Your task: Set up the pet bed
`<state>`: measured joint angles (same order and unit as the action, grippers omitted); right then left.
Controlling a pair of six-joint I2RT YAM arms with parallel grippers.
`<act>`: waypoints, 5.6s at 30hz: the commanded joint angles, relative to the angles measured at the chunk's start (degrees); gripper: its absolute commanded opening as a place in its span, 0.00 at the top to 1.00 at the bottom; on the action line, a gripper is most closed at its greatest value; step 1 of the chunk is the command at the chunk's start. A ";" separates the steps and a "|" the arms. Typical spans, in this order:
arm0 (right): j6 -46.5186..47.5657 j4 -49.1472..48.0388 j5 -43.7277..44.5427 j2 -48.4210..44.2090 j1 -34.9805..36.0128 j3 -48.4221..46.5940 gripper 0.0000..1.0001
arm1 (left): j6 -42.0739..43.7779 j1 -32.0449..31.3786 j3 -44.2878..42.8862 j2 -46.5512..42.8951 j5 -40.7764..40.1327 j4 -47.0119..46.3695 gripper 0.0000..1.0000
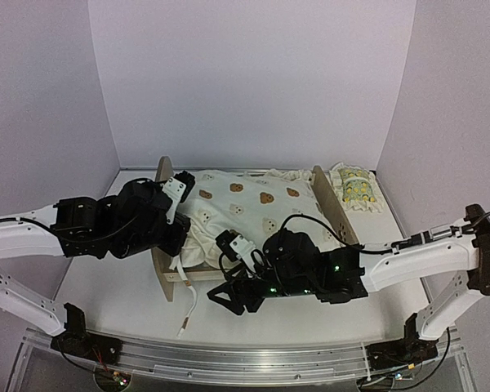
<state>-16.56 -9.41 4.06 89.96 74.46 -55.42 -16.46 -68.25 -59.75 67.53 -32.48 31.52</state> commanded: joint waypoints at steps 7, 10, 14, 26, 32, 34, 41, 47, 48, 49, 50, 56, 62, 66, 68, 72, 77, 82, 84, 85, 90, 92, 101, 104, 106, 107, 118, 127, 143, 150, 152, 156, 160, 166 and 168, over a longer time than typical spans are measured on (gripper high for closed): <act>2.67 -13.53 3.36 4.23 0.34 4.56 0.33 | -5.02 -0.03 4.40 -1.22 -0.13 0.63 1.00; 2.79 -13.88 5.66 3.55 0.34 6.05 0.33 | -5.81 0.00 6.45 -1.09 0.95 -0.97 0.99; 2.91 -14.82 9.99 1.79 0.34 8.17 0.33 | -6.97 -0.04 7.47 0.23 1.45 -1.65 0.97; 3.11 -12.60 17.45 0.78 0.34 7.86 0.33 | -10.64 -0.08 3.00 2.63 2.07 3.39 0.50; 4.13 -12.22 9.63 2.24 0.34 7.75 0.33 | -12.63 -0.45 -0.75 2.36 3.37 7.91 0.29; 4.57 -12.21 7.78 2.88 0.34 7.79 0.33 | -13.06 -0.81 -2.43 2.35 3.88 9.27 0.22; 5.78 -12.31 7.28 3.73 0.34 8.02 0.34 | -14.99 -1.58 -7.72 0.75 3.44 14.81 0.01; 6.02 -13.46 -0.65 5.50 0.43 4.25 0.38 | -18.15 -1.59 -7.64 -2.15 -0.39 19.86 0.04; 6.07 -13.57 -2.58 5.97 0.49 3.14 0.40 | -18.82 -1.56 -7.48 -2.59 -0.86 20.57 0.06; 6.24 -13.61 -4.47 6.35 0.65 2.01 0.43 | -19.30 -1.57 -7.35 -3.03 -1.29 21.44 0.09; 6.48 -13.62 -5.82 6.78 0.84 0.91 0.44 | -19.98 -1.57 -7.28 -3.41 -1.67 22.32 0.12; 7.15 -14.42 -6.81 10.54 1.31 -4.70 0.52 | -23.48 -1.62 -5.77 -5.59 -4.01 25.97 0.13; 7.87 -14.67 4.78 15.45 1.19 -10.02 0.61 | -24.20 -1.62 -4.28 -6.99 -4.29 25.79 0.12; 8.37 -14.67 9.25 18.78 0.38 -13.15 0.63 | -24.21 -1.58 -3.41 -7.26 -4.32 25.19 0.14; 8.96 -14.67 10.67 20.24 -0.15 -14.63 0.64 | -24.20 -1.62 -3.13 -7.21 -4.45 25.11 0.17; 9.01 -14.67 15.21 22.60 -2.46 -17.19 0.66 | -24.36 -1.58 -2.70 -7.14 -4.55 24.70 0.27; 8.66 -14.67 19.49 23.13 -6.09 -18.15 0.68 | -24.39 -1.58 -1.28 -7.03 -4.16 23.35 0.33; 9.00 -14.60 20.09 23.02 -7.39 -18.11 0.67 | -24.31 -1.59 0.08 -6.48 -3.77 21.76 0.35; 8.71 -14.38 18.75 23.25 -7.39 -17.85 0.67 | -24.23 -1.58 0.77 -6.29 -3.63 20.81 0.38; 8.49 -14.22 17.53 23.32 -7.40 -17.63 0.66 | -24.22 -1.61 1.27 -6.18 -3.55 20.33 0.39; 5.57 -12.48 10.69 21.65 -7.40 -15.83 0.63 | -24.19 -1.61 4.32 -5.28 -3.14 17.10 0.43; 4.27 -11.83 8.64 20.15 -7.40 -14.91 0.62 | -24.18 -1.61 5.15 -4.87 -3.19 16.04 0.46; 4.18 -8.66 3.59 10.62 -6.74 -10.20 0.54 | -23.58 -1.57 7.45 -2.80 -3.97 11.65 0.78; 5.19 -7.51 2.93 7.35 -6.54 -8.02 0.47 | -23.38 -1.47 7.24 -1.83 -4.20 10.77 0.86; 5.78 -6.62 2.71 5.02 -6.44 -6.09 0.43 | -23.34 -1.50 6.74 -1.10 -4.39 10.42 0.93; 6.07 -6.20 2.63 3.87 -6.29 -5.08 0.41 | -23.34 -1.52 6.53 -0.76 -4.44 10.41 0.97; 11.94 -5.56 -5.92 -0.86 0.05 4.00 0.33 | -22.25 -1.50 0.67 1.40 -4.91 10.99 1.00; 15.91 -32.54 -2.15 16.63 4.71 4.13 0.43 | -22.12 -1.49 -3.24 3.44 -4.86 12.24 1.00; 30.40 -60.64 20.33 43.41 4.90 -7.55 0.48 | -20.88 -1.54 -4.26 1.44 -4.11 12.61 1.00; 37.32 -62.55 32.22 49.15 4.83 -13.21 0.48 | -19.82 -1.52 -4.68 1.09 -4.19 12.33 1.00; 39.06 -63.10 33.46 50.59 4.82 -14.31 0.48 | -19.59 -1.54 -4.75 0.92 -4.18 12.31 1.00; 41.54 -63.90 35.87 52.35 4.72 -15.44 0.47 | -19.04 -1.54 -5.35 0.49 -4.37 12.27 1.00; 41.72 -63.98 35.72 53.16 4.00 -16.07 0.36 | -18.56 -1.57 -6.02 0.55 -4.51 12.28 1.00; 39.77 -63.71 34.85 53.67 3.06 -17.05 0.12 | -17.96 -1.58 -6.90 1.14 -4.27 12.09 1.00; 38.72 -63.31 34.23 53.77 2.82 -17.39 0.11 | -17.73 -1.60 -7.21 1.49 -4.20 12.01 1.00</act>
<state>23.68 -71.46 36.90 142.12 79.19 -71.02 -40.24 -68.68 -61.71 71.22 -35.77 46.50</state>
